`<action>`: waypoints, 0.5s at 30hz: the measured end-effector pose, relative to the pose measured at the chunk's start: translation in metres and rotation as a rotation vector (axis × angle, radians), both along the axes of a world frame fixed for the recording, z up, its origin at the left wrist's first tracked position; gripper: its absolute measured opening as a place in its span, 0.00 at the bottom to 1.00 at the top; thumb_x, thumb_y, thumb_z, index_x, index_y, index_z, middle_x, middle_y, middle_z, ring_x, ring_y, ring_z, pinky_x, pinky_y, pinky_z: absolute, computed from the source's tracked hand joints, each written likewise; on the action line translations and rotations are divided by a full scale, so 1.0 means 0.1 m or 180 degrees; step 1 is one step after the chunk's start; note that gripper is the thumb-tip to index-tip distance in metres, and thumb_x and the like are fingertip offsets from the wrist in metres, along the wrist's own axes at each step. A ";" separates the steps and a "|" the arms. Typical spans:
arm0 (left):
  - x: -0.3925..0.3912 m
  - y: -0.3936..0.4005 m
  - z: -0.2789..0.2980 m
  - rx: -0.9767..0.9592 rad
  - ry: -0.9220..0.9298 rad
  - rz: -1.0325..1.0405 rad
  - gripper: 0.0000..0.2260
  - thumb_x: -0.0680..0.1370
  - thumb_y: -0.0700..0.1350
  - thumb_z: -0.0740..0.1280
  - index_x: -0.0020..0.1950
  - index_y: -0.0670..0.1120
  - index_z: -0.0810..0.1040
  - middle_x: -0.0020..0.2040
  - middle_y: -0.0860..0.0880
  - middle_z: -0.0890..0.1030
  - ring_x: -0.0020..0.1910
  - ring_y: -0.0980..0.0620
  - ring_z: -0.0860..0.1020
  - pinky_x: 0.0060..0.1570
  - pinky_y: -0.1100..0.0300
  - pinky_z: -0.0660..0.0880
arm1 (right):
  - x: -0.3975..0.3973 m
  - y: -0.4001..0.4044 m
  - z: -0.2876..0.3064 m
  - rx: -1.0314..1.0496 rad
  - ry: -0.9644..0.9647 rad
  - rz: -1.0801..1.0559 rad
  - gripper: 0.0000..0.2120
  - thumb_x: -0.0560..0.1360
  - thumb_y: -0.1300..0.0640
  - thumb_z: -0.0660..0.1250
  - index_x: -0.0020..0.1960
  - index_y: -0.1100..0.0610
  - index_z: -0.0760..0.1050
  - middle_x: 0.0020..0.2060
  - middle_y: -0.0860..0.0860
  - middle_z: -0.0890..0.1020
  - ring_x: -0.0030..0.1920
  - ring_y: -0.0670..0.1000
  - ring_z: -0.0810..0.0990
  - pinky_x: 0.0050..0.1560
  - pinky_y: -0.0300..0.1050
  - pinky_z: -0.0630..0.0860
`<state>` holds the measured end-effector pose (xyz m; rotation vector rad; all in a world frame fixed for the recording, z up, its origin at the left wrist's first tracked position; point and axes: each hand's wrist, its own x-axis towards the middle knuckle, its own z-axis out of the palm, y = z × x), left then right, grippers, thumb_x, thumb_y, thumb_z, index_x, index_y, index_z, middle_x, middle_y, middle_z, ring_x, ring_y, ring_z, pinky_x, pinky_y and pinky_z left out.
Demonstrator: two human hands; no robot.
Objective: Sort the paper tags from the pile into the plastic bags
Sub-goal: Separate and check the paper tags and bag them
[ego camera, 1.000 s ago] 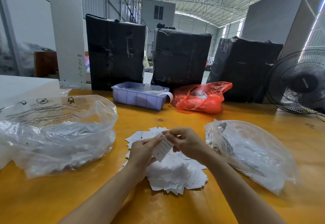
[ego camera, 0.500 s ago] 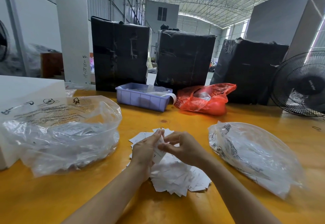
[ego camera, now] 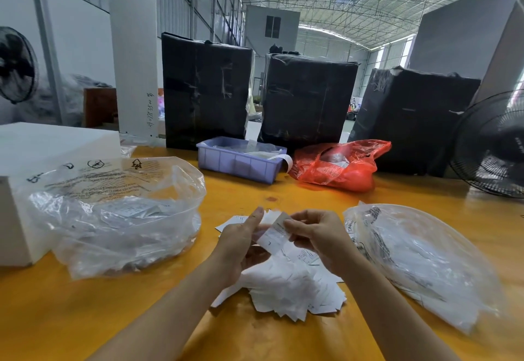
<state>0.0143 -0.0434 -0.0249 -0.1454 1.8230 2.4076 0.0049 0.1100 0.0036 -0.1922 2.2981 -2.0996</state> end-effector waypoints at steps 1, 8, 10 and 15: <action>-0.01 -0.02 0.00 -0.0105 0.0018 -0.0044 0.18 0.74 0.58 0.67 0.44 0.43 0.84 0.34 0.48 0.83 0.29 0.54 0.79 0.29 0.63 0.75 | 0.00 0.01 0.00 0.0012 -0.0007 -0.0034 0.04 0.72 0.66 0.70 0.39 0.61 0.79 0.29 0.53 0.80 0.28 0.46 0.77 0.31 0.35 0.75; -0.01 -0.15 0.02 -0.0898 0.0294 -0.0244 0.07 0.71 0.47 0.74 0.42 0.44 0.84 0.33 0.49 0.84 0.27 0.56 0.78 0.27 0.67 0.72 | 0.00 0.03 -0.01 0.0190 0.0008 -0.0203 0.03 0.72 0.61 0.71 0.39 0.58 0.81 0.29 0.50 0.82 0.28 0.45 0.77 0.32 0.36 0.71; -0.01 -0.16 0.03 -0.1232 0.0421 -0.0215 0.06 0.72 0.47 0.74 0.41 0.44 0.83 0.32 0.50 0.83 0.26 0.57 0.77 0.26 0.67 0.70 | 0.00 0.03 -0.01 0.0202 0.0024 -0.0220 0.02 0.72 0.61 0.71 0.40 0.59 0.81 0.30 0.51 0.82 0.29 0.45 0.77 0.33 0.37 0.71; -0.02 -0.15 0.08 -0.1734 0.0683 -0.0183 0.06 0.74 0.44 0.72 0.38 0.44 0.82 0.29 0.51 0.82 0.24 0.59 0.75 0.26 0.68 0.70 | -0.02 0.04 -0.03 0.0286 0.0202 -0.0294 0.03 0.72 0.63 0.71 0.41 0.62 0.82 0.28 0.53 0.82 0.26 0.45 0.75 0.30 0.37 0.69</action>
